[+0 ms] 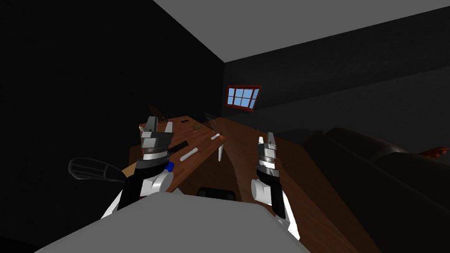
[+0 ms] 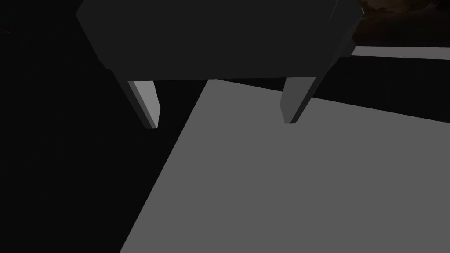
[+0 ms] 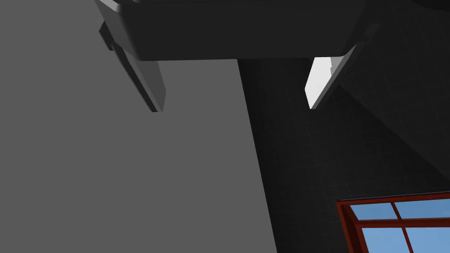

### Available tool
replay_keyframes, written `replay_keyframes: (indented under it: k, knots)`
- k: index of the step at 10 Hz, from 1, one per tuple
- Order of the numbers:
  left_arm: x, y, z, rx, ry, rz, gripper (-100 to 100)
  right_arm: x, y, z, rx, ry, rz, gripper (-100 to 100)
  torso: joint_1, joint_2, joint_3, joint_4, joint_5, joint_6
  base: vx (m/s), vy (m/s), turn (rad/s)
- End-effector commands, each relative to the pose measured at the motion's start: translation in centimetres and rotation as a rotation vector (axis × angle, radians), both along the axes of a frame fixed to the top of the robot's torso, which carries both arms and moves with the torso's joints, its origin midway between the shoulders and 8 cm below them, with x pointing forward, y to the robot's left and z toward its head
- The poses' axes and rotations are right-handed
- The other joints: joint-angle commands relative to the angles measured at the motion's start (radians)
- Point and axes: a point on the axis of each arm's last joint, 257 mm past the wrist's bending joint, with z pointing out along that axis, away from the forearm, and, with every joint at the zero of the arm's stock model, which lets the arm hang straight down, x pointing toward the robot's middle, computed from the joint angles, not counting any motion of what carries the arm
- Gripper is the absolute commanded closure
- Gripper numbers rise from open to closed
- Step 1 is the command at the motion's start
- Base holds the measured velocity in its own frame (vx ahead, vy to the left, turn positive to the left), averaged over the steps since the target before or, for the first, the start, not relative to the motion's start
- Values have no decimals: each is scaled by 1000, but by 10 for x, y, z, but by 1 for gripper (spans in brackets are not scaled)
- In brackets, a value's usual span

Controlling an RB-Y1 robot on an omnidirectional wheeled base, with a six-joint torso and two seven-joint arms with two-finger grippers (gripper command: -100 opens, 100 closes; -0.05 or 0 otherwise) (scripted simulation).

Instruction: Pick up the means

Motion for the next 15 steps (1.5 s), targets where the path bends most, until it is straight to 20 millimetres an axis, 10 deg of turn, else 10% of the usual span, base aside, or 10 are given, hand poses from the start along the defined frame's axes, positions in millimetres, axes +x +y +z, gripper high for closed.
replay_keyframes:
  k: [1, 15]
  knots:
    - [10, 8, -14, -9, 55, -1, -100, 0, 0, 0, 0, 0, 0, 0, 0, 0, 0, 0, 0, 0, 15, -23, -90]
    - [55, 135, -199, -212, 644, 103, -100, 0, 0, 0, 0, 0, 0, 0, -2, -3, -2, -1, 0, 0, 41, -36, -98]
